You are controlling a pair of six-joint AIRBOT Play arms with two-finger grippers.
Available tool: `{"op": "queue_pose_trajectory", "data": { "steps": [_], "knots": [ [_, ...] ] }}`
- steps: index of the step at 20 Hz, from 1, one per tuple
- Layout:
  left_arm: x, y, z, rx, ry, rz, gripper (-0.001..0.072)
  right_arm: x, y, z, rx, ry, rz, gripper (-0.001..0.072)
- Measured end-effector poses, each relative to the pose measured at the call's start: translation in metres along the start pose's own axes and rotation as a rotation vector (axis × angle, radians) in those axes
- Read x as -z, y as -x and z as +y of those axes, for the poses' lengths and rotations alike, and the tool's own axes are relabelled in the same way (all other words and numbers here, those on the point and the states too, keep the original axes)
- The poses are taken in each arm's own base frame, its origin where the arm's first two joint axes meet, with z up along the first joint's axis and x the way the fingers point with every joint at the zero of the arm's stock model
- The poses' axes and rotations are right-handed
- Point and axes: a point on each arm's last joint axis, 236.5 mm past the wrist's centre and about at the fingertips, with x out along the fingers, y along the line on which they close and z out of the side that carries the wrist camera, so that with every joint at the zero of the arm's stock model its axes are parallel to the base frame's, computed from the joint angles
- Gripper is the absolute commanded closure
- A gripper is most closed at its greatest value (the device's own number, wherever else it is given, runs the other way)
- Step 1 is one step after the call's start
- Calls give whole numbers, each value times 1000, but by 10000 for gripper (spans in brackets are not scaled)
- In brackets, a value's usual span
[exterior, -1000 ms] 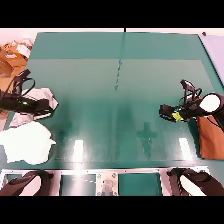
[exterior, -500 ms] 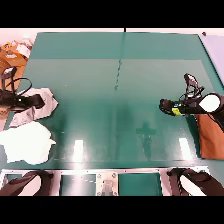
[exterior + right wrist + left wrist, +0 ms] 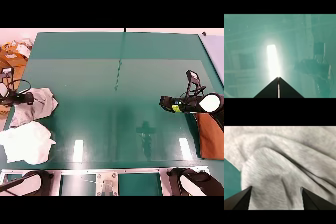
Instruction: Fold the shirts.
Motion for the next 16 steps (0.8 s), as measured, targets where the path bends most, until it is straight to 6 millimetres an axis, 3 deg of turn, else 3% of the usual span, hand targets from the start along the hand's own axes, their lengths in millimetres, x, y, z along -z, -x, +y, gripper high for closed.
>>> {"op": "queue_pose_trajectory", "data": {
  "steps": [3,5,6,7,9,11,14,16],
  "knots": [
    [8,-19,11,-29,-26,42,1,-2,0,0,-2,0,-9,698],
    [22,-34,14,-34,-39,102,86,-3,0,1,-3,0,-13,698],
    [30,-41,13,-33,-42,133,410,-3,0,1,-3,1,-14,698],
    [33,-46,13,-30,-42,148,679,-4,0,1,-3,0,-15,698],
    [31,-47,13,-27,-41,157,686,-4,0,0,-2,0,-16,698],
    [14,-40,14,-22,-19,145,687,-5,0,-2,1,-3,-18,698],
    [-34,-8,8,21,40,91,687,-9,5,-7,12,-4,-15,698],
    [-71,25,-13,79,40,38,687,-15,13,-14,26,-7,-11,698]
  ]
}}
